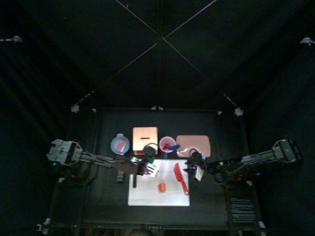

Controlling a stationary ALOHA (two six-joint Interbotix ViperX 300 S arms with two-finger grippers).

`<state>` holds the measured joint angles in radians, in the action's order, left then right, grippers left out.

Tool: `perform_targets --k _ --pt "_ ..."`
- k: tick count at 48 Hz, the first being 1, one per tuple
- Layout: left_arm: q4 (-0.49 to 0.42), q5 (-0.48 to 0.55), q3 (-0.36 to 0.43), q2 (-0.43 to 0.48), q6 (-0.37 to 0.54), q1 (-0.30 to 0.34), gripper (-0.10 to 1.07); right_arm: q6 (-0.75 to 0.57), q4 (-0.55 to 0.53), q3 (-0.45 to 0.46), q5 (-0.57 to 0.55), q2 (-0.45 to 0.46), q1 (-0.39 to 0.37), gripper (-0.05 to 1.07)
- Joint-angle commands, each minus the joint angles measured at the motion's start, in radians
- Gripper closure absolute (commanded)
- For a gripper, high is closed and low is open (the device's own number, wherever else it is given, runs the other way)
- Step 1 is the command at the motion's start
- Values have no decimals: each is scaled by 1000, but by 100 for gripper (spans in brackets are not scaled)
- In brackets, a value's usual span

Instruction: Place carrot top in bowl

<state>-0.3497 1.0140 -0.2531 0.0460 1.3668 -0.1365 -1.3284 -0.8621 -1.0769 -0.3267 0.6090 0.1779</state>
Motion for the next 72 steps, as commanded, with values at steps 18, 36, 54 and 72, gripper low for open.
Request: perform_targets --k 18,36,54,72 --pt "-69 12 -388 -347 3 164 29 -3 26 32 3 8 0 22" --pt "-167 -204 -683 -488 -61 442 29 -3 61 54 2 8 -3 22" --pt "-236 -376 -735 -416 -153 520 27 -3 97 67 2 8 -5 22" --pt "-276 -376 -727 -371 -146 531 -1 -3 137 66 6 8 0 22"
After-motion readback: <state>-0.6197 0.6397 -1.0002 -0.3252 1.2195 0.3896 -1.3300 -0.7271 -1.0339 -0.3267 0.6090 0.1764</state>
